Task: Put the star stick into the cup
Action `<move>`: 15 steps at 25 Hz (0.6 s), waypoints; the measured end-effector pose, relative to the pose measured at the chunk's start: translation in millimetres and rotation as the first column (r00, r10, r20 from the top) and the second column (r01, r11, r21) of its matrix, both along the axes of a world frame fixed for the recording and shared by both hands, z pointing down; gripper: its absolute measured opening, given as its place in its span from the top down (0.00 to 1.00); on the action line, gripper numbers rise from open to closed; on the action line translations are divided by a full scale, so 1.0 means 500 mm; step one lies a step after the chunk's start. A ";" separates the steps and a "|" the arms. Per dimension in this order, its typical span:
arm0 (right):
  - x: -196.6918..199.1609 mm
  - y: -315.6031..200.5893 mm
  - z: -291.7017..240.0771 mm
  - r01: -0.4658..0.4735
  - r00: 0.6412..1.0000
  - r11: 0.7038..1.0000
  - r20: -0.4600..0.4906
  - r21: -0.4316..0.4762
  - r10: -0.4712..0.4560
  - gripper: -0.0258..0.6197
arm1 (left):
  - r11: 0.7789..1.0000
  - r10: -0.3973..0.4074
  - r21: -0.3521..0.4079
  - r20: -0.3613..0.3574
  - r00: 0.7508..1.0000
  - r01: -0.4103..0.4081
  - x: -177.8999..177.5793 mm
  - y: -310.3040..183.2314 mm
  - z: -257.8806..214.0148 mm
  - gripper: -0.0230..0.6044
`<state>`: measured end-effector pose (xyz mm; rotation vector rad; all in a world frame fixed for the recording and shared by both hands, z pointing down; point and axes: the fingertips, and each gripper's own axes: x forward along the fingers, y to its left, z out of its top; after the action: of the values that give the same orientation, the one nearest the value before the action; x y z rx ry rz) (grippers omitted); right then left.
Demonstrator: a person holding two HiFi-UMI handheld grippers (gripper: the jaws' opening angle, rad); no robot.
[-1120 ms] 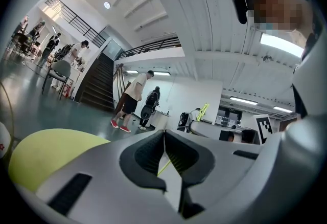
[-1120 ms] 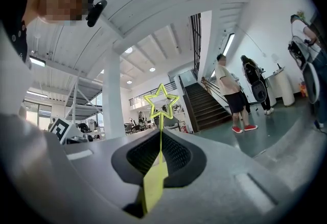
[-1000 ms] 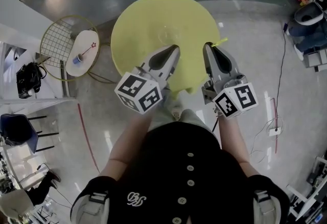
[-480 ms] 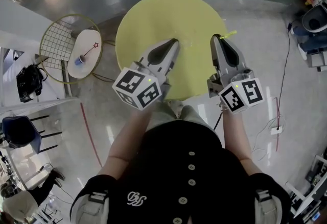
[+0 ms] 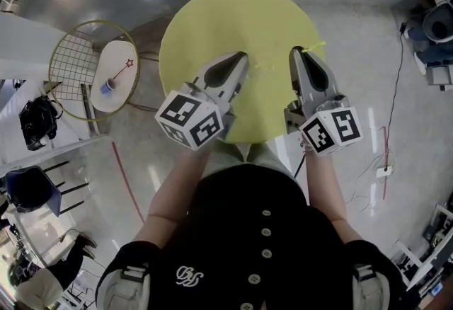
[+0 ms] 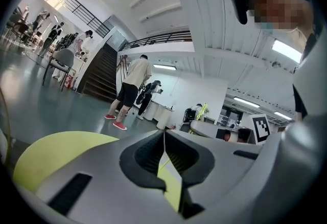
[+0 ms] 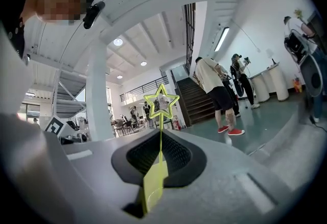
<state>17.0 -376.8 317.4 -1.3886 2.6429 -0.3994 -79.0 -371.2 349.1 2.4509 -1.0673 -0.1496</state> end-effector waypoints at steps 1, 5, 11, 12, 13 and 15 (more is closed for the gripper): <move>-0.005 -0.004 0.007 -0.003 1.000 1.000 -0.002 -0.008 0.003 0.94 | 1.000 0.004 -0.010 -0.001 1.000 -0.004 -0.005 -0.004 0.008 0.94; -0.026 -0.020 0.034 -0.012 1.000 0.999 -0.014 -0.036 0.012 0.94 | 0.999 0.010 -0.045 -0.003 1.000 -0.010 -0.027 -0.019 0.038 0.94; -0.027 -0.035 0.078 -0.035 0.999 0.995 -0.015 -0.097 0.034 0.94 | 0.994 0.039 -0.106 -0.006 0.999 -0.040 -0.019 -0.031 0.076 0.94; -0.028 -0.038 0.087 -0.036 0.999 0.994 -0.015 -0.107 0.034 0.94 | 0.993 0.041 -0.115 -0.006 0.999 -0.041 -0.018 -0.033 0.083 0.94; -0.027 -0.041 0.095 -0.036 0.999 0.993 -0.016 -0.117 0.034 0.94 | 0.992 0.041 -0.122 -0.005 0.999 -0.041 -0.016 -0.036 0.089 0.94; -0.024 -0.046 0.110 -0.038 0.999 0.990 -0.014 -0.135 0.037 0.94 | 0.990 0.040 -0.137 -0.003 0.999 -0.040 -0.013 -0.039 0.101 0.94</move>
<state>5.0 -400.0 372.4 -1.4806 2.6383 -0.5781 -85.3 -390.7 399.5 2.3468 -0.9933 -0.0617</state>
